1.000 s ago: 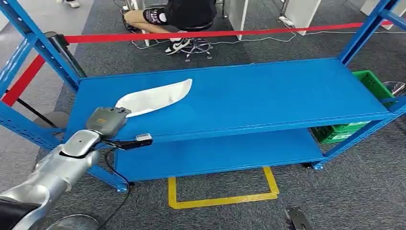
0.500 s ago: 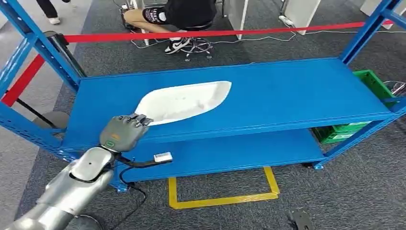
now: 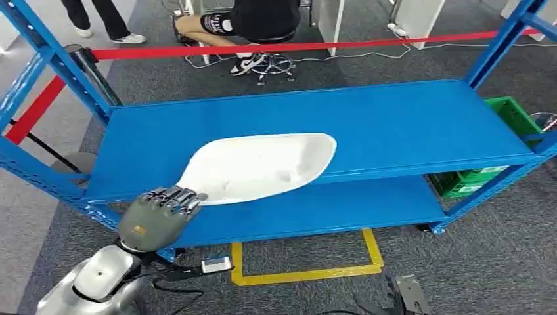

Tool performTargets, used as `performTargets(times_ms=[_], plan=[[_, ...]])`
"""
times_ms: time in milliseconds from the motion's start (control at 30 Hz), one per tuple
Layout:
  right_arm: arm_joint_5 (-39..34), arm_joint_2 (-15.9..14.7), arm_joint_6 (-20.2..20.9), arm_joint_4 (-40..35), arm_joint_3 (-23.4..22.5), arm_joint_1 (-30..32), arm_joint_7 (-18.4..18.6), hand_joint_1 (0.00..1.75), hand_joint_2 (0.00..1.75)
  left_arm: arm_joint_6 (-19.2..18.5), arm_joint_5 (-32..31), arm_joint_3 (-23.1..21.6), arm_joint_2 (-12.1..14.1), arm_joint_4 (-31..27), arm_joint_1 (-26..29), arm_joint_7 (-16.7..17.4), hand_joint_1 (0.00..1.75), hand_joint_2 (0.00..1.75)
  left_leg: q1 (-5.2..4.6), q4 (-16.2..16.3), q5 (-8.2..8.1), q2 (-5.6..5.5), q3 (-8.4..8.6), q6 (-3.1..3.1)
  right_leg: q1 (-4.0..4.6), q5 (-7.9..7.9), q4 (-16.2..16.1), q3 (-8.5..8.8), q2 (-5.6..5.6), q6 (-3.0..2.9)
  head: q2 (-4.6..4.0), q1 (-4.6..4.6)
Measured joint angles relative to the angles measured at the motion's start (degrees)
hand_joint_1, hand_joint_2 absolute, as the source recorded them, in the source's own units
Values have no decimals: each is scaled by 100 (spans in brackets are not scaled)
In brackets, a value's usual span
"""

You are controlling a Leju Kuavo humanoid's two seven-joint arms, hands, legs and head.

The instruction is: Take the parts from the cabinet and place them on the table.

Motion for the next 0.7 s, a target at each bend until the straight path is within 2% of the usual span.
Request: performTargets(times_ms=[67,100,133,167,200,233,267,300,333,367,400,433,467,500,567,600,633,667,700], plan=[[97,39,-20,0,72,-6,-7,0,175,39,42,55,74,-131,198,0,175,175,25,-23,41,3,-17,-66,19,57,8,-63,5,-133,0,2],[134,74,-35,0,135,-32,-2,0,175,91,76,111,122,-216,311,0,175,175,43,39,-117,-3,-74,-97,9,101,-4,-105,7,-214,-2,-5],[162,94,-55,-2,177,-60,2,0,175,127,107,158,160,-273,390,-2,175,175,38,292,-393,-11,-177,-115,10,141,-8,-159,8,-273,-2,-9],[171,112,-72,-4,210,-82,13,0,175,160,127,203,203,-319,447,-2,175,175,37,702,-694,-14,-332,-133,21,181,-8,-218,7,-307,-2,-27],[177,129,-83,-4,247,-91,26,0,175,175,144,249,238,-356,492,-4,175,175,38,1156,-954,-13,-490,-143,34,220,-7,-274,3,-324,-2,-31],[182,144,-88,-4,278,-94,37,0,175,181,164,280,262,-382,541,-9,175,175,37,1579,-1137,-13,-617,-141,49,263,-6,-333,-8,-335,0,-33],[184,149,-90,-4,304,-98,44,0,175,183,177,302,284,-409,587,-22,175,175,36,1742,-1130,-14,-625,-130,61,305,-5,-390,-16,-335,-2,-33],[182,157,-92,-7,315,-105,52,0,175,186,177,321,293,-426,619,-42,175,175,36,1665,-992,-13,-518,-113,72,346,-4,-446,-18,-330,-2,-33],[179,164,-92,-4,332,-117,52,0,175,188,179,337,304,-450,638,-52,175,175,36,1387,-782,-14,-301,-86,80,391,-4,-504,-16,-320,-2,-33],[179,173,-92,-7,341,-132,52,0,175,192,181,356,317,-480,647,-57,175,175,34,971,-591,-14,-6,-59,84,434,-3,-551,-11,-305,-2,-33],[177,179,-92,-7,350,-146,52,0,175,197,181,374,323,-505,650,-63,175,175,30,495,-504,-20,341,-28,84,477,-3,-584,-2,-282,0,-33],[175,188,-92,-7,365,-155,52,0,175,199,184,393,330,-531,644,-63,175,175,14,42,-661,-28,639,-6,100,512,3,-604,7,-244,-2,-38],[175,188,-92,-9,389,-164,52,0,175,210,184,404,330,-557,651,-66,175,175,1,-111,-680,-32,716,-9,107,549,1,-615,8,-209,0,-18],[173,188,-92,-9,396,-166,52,0,175,216,186,409,332,-564,663,-66,175,175,-12,-108,-663,-31,685,5,104,596,-20,-605,6,-172,-2,-27],[173,188,-92,-9,407,-162,54,0,175,216,184,411,336,-568,682,-68,175,175,-36,-96,-599,-30,627,95,83,702,-95,-600,4,-95,-2,-29],[173,188,-96,-9,415,-158,52,0,175,216,184,411,336,-570,686,-72,175,175,6,-141,-521,-15,586,145,75,697,-95,-633,4,-62,-2,-35],[173,188,-94,-9,424,-153,59,0,175,216,184,411,336,-581,686,-72,175,175,6,-136,-466,-4,532,169,72,510,-13,-711,-19,-47,-2,-20],[173,190,-94,-9,429,-154,59,0,175,218,184,411,336,-590,692,-72,175,175,6,-137,-414,-1,467,204,76,145,286,-798,-30,-30,-2,8],[173,188,-94,-9,431,-159,59,0,175,218,184,415,345,-592,695,-72,175,175,1,-135,-355,-2,396,217,76,-221,783,-926,-34,-14,0,19]])
